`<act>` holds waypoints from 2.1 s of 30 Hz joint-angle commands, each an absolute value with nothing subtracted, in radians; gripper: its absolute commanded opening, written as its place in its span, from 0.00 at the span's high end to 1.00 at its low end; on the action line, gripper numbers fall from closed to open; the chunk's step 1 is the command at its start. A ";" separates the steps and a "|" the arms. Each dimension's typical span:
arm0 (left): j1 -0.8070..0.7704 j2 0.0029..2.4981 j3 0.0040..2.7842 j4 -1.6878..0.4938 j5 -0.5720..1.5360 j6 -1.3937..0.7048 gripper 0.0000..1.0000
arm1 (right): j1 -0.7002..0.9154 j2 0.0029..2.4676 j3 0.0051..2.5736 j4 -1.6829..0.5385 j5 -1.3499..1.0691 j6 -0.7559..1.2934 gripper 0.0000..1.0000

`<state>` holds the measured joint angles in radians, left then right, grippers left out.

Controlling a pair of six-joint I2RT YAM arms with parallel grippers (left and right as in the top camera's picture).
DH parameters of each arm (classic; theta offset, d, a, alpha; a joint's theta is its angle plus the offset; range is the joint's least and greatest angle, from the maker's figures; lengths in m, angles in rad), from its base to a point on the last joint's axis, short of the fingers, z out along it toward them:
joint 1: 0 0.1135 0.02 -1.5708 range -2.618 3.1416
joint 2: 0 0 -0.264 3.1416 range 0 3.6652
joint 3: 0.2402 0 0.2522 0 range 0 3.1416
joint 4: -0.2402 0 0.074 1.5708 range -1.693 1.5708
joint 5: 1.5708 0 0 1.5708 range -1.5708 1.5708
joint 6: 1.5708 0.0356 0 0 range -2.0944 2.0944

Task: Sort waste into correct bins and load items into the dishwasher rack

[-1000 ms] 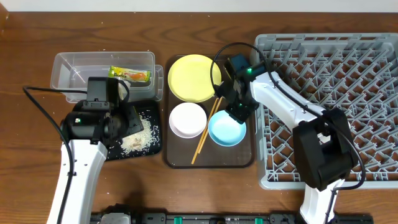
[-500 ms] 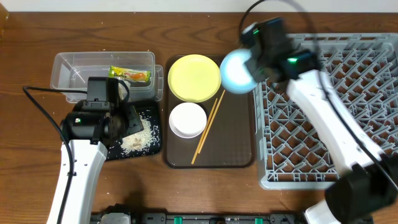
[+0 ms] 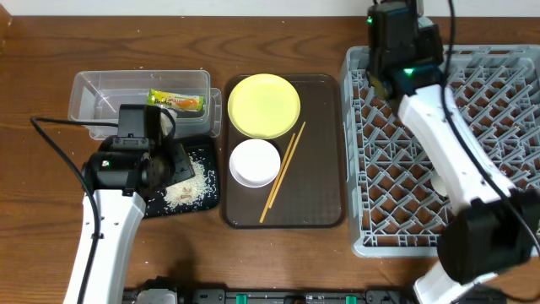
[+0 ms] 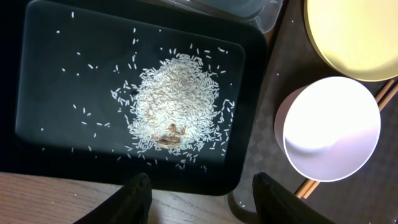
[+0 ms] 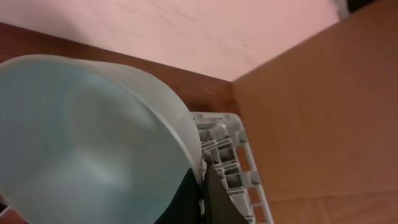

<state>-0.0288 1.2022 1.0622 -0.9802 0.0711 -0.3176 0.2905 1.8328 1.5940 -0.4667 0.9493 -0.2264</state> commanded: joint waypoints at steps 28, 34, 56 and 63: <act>-0.028 1.195 1.055 -0.983 0.059 -0.319 0.44 | 0.381 2.033 1.590 -0.631 0.942 -0.051 0.99; -0.028 1.195 1.055 -0.983 0.059 -0.319 0.44 | 0.381 2.031 1.591 -0.783 0.864 0.128 0.88; -0.028 1.195 1.055 -0.983 0.059 -0.319 0.44 | 0.388 1.758 1.588 -0.868 0.034 0.167 0.30; -0.028 1.195 1.055 -0.983 0.059 -0.319 0.44 | 0.447 1.814 1.567 -0.868 -0.235 0.148 0.29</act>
<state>-0.0288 1.2022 1.0622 -0.9806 0.0711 -0.3176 0.4004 1.7824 1.5829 -0.8654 -0.0578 0.1501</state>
